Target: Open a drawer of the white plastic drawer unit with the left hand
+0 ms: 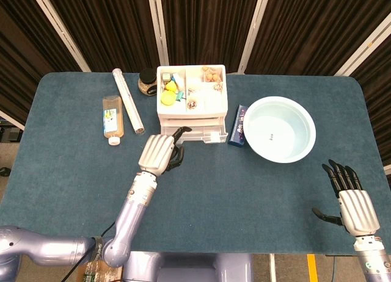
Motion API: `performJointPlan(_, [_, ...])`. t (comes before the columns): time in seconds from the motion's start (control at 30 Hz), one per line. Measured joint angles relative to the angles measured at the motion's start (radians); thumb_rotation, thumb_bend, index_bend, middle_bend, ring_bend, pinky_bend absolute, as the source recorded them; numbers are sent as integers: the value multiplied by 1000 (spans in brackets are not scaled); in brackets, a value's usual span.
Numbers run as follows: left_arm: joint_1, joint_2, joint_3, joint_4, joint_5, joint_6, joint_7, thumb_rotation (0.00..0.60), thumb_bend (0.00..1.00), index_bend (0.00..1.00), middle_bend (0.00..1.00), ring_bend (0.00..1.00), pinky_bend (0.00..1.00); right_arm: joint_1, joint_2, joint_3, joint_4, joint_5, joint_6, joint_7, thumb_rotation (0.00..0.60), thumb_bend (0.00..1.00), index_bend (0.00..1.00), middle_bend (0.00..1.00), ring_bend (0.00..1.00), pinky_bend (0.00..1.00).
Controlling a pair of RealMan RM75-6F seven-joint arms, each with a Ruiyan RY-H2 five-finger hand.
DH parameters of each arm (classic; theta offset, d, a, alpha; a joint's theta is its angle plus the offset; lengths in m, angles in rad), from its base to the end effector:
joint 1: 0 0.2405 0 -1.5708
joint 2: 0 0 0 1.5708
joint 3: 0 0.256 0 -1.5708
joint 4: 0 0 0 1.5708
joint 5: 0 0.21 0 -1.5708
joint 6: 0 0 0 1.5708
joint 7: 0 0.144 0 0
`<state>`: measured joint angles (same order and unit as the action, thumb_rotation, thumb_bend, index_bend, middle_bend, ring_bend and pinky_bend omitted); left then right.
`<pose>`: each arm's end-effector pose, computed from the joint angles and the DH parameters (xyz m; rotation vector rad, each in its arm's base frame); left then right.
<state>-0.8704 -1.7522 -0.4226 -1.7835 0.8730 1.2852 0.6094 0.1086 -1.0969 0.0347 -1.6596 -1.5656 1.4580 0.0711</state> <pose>-0.0044 0.3227 -0.0056 -1.5874 -1.1181 -1.3140 -0.2929 -0.1837 0.1525 1.4493 -0.9690 1.0033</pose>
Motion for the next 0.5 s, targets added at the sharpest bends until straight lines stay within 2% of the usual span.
performJointPlan(0.2, [-24, 21, -27, 1, -84, -9, 36, 600, 621, 220, 1000, 1000, 983, 1, 0, -1, 0, -3, -1, 3, 600, 171, 0, 0, 0, 0])
performJointPlan(0.5, [-66, 23, -60, 26, -272, -16, 93, 600, 620, 234, 1000, 1000, 983, 1, 2, 0, 0, -1, 0, 13, 600, 171, 0, 0, 0, 0])
